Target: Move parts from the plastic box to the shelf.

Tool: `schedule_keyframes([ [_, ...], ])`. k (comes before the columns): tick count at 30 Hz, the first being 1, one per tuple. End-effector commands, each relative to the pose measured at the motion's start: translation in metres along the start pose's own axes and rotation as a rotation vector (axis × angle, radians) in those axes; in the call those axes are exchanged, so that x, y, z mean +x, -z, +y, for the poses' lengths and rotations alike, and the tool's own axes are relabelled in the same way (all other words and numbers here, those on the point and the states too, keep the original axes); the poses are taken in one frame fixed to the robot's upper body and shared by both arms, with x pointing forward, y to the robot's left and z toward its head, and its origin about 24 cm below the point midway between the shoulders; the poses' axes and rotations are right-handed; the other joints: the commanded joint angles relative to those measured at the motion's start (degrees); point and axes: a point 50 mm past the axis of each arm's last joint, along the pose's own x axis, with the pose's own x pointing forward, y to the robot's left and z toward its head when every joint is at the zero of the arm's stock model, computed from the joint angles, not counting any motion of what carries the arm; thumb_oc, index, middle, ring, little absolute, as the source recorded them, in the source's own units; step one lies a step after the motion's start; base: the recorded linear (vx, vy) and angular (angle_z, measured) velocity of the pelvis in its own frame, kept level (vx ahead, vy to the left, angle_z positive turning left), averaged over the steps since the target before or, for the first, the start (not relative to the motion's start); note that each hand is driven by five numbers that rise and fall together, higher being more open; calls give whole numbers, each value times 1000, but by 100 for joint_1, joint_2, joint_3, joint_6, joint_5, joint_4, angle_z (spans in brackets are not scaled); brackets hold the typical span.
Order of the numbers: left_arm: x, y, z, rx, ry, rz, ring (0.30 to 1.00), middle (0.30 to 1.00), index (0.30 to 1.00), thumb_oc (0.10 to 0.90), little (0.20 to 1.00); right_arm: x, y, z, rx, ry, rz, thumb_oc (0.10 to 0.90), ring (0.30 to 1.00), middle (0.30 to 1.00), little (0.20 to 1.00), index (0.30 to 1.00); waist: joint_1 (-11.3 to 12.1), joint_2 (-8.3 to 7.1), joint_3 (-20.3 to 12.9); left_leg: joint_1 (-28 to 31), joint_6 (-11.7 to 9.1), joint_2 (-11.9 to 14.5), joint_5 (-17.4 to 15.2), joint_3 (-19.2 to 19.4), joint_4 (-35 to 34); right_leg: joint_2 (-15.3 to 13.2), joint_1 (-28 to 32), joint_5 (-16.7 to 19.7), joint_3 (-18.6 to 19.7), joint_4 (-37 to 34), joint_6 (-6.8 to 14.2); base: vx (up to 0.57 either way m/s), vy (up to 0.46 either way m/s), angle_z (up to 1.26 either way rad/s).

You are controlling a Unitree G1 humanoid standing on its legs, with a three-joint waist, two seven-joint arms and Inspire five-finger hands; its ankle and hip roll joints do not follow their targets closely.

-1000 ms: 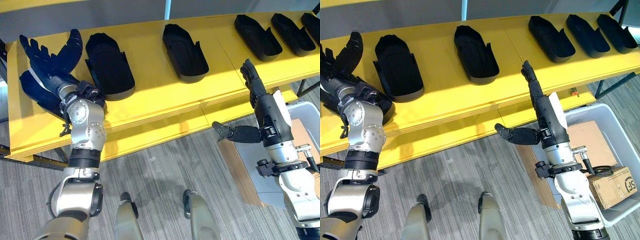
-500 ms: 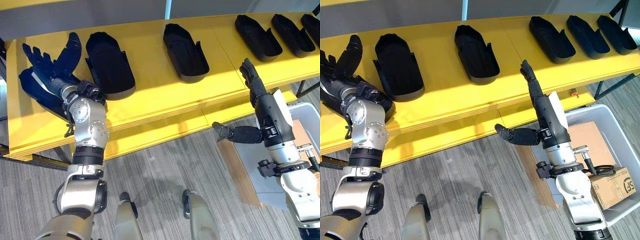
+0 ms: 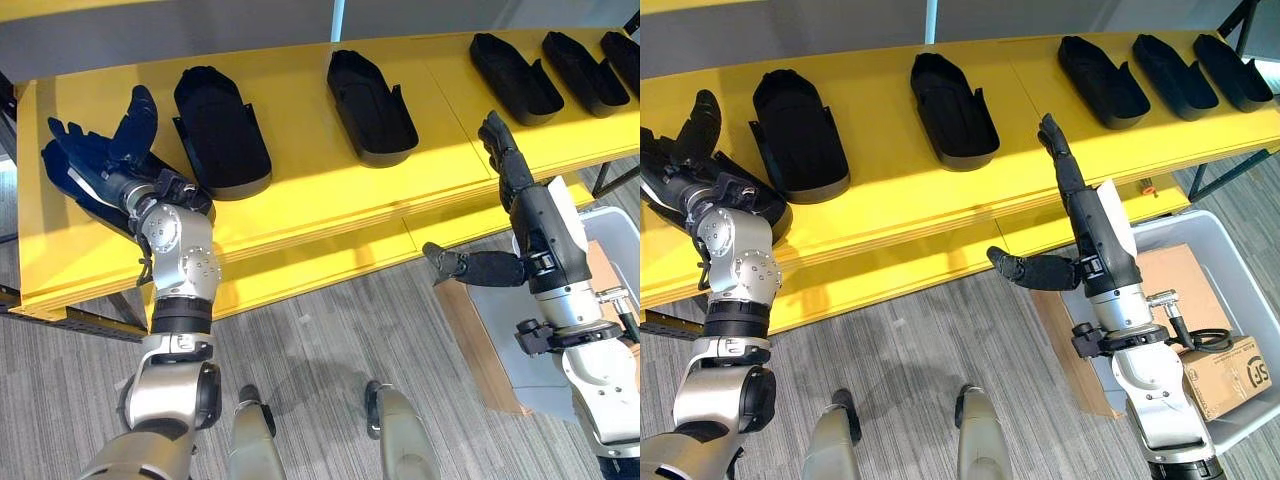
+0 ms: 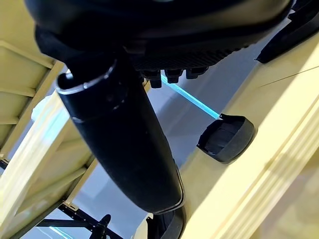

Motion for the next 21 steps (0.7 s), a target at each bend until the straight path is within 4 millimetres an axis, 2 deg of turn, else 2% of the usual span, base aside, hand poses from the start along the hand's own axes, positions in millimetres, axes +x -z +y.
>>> schedule_keyframes([
  [1,-3,-30,-29,1,150,-187,1000,1000,1000,900,1000,14,-52,-21,-51,87,-314,900,1000,1000,1000,1000,55,-114,-306,244,393,-46,-154,40,-213,273,339,-108,-139,-149,-418,0,0,0],
  [16,-6,-20,-15,75,120,-183,1000,1000,1000,900,1000,12,-55,-23,-52,88,-328,900,1000,1000,1000,1000,89,-132,-234,235,409,-45,-166,33,-172,274,318,-128,-143,-95,-430,0,0,0],
  [21,-1,-20,-2,132,76,-196,1000,1000,1000,900,1000,12,-56,-24,-54,91,-331,900,1000,1000,1000,1000,121,-136,-220,221,410,-52,-164,30,-167,267,311,-123,-163,-85,-434,0,0,0],
])
